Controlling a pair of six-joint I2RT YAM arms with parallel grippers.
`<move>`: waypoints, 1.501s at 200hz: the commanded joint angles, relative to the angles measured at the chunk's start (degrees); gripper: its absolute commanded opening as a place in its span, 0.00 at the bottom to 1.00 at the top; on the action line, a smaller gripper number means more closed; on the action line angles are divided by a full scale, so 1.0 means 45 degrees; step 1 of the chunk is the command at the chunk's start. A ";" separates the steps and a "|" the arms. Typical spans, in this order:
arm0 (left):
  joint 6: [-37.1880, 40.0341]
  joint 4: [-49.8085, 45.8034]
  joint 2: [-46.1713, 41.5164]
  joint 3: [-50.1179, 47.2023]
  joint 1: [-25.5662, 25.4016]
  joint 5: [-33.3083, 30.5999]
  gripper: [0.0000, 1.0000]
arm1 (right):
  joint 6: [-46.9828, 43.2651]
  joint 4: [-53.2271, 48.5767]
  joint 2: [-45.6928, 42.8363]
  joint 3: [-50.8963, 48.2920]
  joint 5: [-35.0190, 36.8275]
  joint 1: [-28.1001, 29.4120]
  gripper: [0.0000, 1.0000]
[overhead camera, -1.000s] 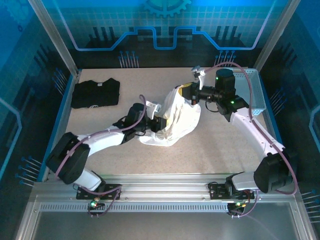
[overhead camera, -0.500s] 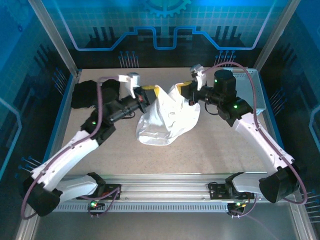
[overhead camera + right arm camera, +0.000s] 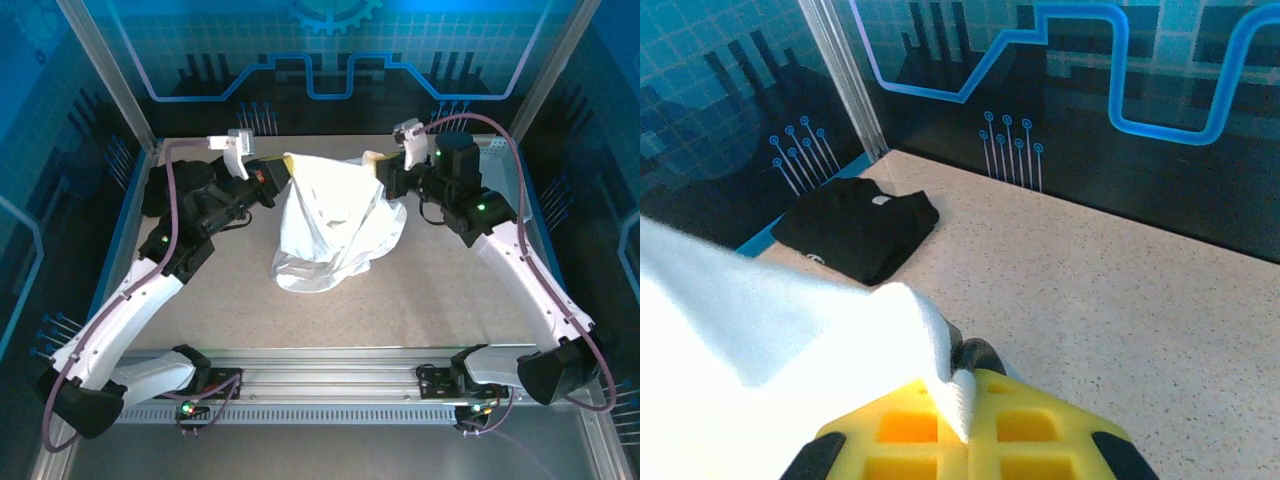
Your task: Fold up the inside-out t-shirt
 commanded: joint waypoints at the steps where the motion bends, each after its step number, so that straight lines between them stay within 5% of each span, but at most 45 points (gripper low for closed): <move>1: 0.0261 -0.1054 -0.0155 -0.0632 0.0244 -0.2021 0.00 | 0.0115 0.0754 -0.0672 -0.0342 -0.2210 -0.0429 0.00; 28: 0.0175 -0.1046 0.0621 -0.1665 0.0253 -0.1988 0.00 | 0.0330 0.1203 -0.0417 -0.0573 -0.4004 -0.0395 0.00; 47: -0.0091 -0.0669 0.0815 -0.2381 0.0244 -0.1636 0.00 | 0.0367 0.0799 -0.0144 -0.0524 -0.3498 -0.0374 0.00; 66: -0.0366 0.1093 0.0462 -0.3354 0.0090 0.0443 0.00 | 0.0505 -0.0099 0.0274 -0.0144 -0.2223 -0.0449 0.00; 119: 0.1555 0.3043 0.0984 -0.5396 -0.4473 0.2605 0.00 | -0.0280 -0.2419 0.0318 -0.1462 0.0336 -0.1331 0.00; 139: 0.1745 0.2865 0.2042 -0.5524 -0.5067 0.2753 0.00 | -0.0333 -0.2488 -0.0010 -0.2531 0.0455 -0.1537 0.00; 149: 0.1792 0.2680 0.2307 -0.5431 -0.5069 0.2841 0.08 | -0.0342 -0.2560 -0.0173 -0.3006 0.0510 -0.1539 0.00; 172: 0.1999 0.2382 0.2133 -0.5447 -0.4868 0.2536 0.40 | -0.0310 -0.2653 -0.0717 -0.4046 0.0875 -0.1542 0.00; 190: 0.1213 0.2494 0.1851 -0.5728 -0.3874 0.2541 0.52 | -0.0290 -0.2739 -0.1181 -0.4684 0.1148 -0.1562 0.00; 215: 0.0086 0.1354 0.2271 -0.5541 -0.2574 0.1255 0.55 | -0.0183 -0.2543 -0.1751 -0.5313 0.1223 -0.1565 0.00; 260: 0.1121 -0.2156 0.4730 -0.3399 -0.3198 -0.1272 0.60 | -0.0080 -0.2233 -0.1819 -0.5280 0.1007 -0.1565 0.00; 300: 0.0756 -0.2396 0.6385 -0.2676 -0.3582 -0.2664 0.60 | -0.0097 -0.2145 -0.1713 -0.5118 0.0722 -0.1565 0.00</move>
